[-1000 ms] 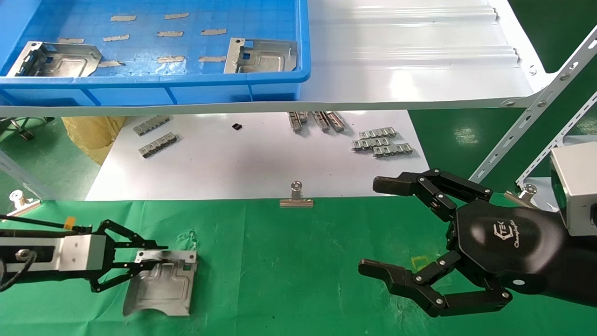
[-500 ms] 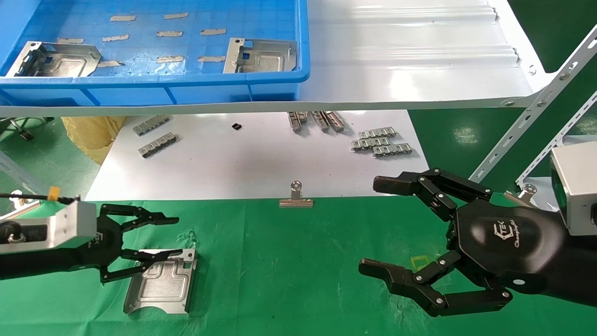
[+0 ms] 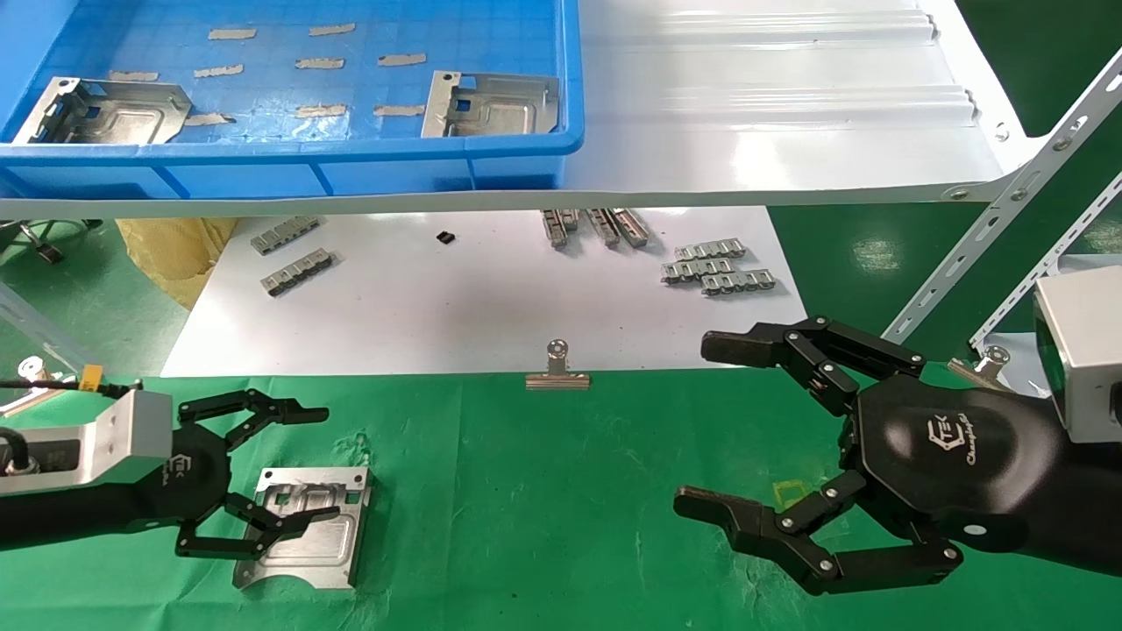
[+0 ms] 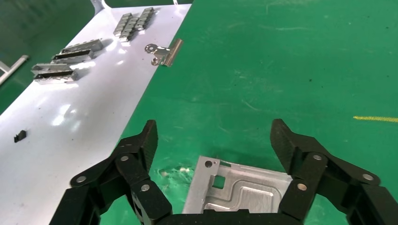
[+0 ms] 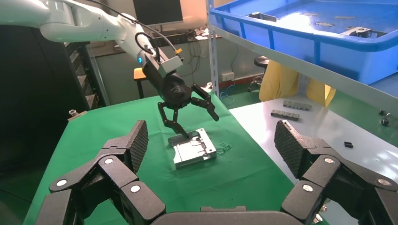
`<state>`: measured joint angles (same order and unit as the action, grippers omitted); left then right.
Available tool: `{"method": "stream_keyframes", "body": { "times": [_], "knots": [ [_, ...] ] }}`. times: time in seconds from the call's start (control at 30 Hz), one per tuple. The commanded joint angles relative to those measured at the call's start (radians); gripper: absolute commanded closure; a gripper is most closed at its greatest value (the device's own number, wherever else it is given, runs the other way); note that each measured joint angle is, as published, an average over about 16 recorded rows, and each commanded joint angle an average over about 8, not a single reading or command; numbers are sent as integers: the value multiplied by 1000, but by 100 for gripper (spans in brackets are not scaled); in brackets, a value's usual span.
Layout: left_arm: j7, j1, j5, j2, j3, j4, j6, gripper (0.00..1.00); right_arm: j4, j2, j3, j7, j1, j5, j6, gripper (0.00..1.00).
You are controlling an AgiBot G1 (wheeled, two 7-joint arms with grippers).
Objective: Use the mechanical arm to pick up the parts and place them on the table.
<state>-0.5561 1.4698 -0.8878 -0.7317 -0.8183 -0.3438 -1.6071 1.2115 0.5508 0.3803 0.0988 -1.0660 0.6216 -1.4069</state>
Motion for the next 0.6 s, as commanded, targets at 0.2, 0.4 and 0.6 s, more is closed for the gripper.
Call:
{"method": "stream_keyframes", "body": {
  "times": [0.2,0.4,0.6],
  "knots": [
    [51,-26,8,8,41,-67,9,0,0,0,0,0,0,0,0,0],
    [128,-67,25,20,96,-163,20,0,0,0,0,0,0,0,0,0],
    [204,-108,41,32,150,-259,31,0,0,0,0,0,0,0,0,0]
  ]
}}
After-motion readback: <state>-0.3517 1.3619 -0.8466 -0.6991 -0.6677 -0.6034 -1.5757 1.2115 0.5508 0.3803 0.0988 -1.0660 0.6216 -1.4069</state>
